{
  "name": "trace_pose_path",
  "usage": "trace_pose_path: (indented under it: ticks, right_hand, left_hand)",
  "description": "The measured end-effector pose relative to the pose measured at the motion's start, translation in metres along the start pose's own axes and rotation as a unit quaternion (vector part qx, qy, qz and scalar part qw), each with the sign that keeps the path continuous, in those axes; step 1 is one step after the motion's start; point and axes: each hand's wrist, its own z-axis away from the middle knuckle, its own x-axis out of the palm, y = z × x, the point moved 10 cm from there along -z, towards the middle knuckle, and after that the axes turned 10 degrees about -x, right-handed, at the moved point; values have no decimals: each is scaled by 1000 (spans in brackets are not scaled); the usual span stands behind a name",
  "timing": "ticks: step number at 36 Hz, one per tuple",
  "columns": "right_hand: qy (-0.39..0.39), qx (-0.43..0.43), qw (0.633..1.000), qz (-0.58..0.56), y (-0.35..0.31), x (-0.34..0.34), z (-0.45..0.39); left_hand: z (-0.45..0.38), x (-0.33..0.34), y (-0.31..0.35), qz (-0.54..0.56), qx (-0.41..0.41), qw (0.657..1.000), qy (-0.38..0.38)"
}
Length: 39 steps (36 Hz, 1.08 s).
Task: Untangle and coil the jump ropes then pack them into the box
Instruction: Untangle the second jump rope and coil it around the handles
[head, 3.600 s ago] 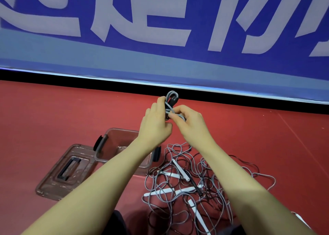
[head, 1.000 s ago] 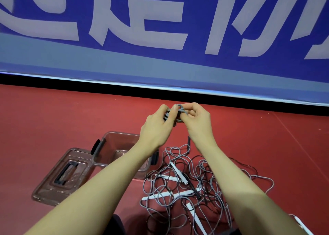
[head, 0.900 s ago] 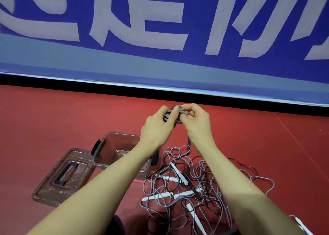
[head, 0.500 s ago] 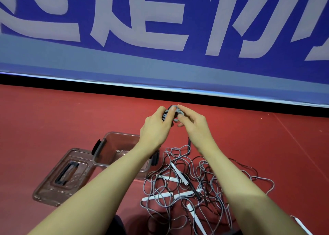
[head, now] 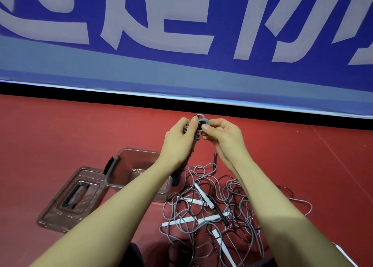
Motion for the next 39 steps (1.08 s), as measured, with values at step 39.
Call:
trace_pose_path:
  ticks: [39]
  right_hand:
    - [-37,-98,980,172,-20,1,4]
  left_hand:
    - [1,-7,-4,-48,-4,998,43]
